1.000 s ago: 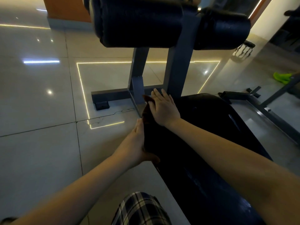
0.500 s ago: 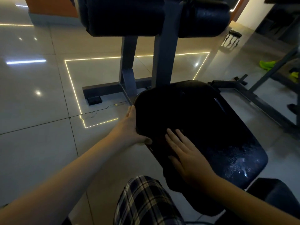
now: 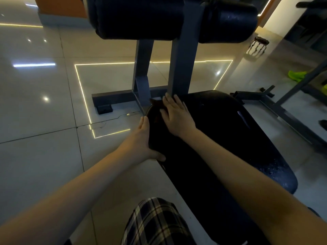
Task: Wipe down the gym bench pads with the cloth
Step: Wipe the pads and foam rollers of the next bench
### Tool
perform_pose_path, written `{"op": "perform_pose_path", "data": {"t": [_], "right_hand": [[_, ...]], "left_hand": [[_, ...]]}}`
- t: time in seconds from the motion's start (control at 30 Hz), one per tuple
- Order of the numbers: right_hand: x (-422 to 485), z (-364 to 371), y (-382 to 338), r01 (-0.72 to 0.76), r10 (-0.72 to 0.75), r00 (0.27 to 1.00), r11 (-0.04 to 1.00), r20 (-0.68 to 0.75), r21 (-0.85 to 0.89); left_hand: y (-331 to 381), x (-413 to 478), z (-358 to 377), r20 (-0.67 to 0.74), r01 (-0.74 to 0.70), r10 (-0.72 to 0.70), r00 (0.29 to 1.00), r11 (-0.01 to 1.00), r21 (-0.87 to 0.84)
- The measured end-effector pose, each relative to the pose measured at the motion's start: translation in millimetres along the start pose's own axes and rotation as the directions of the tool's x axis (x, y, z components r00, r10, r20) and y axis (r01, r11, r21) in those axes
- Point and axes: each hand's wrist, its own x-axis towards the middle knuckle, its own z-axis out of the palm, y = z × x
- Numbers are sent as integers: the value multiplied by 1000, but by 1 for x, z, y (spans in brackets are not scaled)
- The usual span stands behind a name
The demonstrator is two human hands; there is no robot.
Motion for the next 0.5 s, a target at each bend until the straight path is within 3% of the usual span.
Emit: {"op": "perform_pose_path", "data": {"t": [0.23, 0.5], "right_hand": [[12, -5, -1, -8, 8, 1000, 1000, -24, -1], [-161, -6, 51, 96, -96, 995, 995, 12, 26]], "left_hand": [[8, -3, -3, 24, 48, -49, 999, 997, 67], [11, -6, -6, 58, 23, -32, 998, 988, 155]]}}
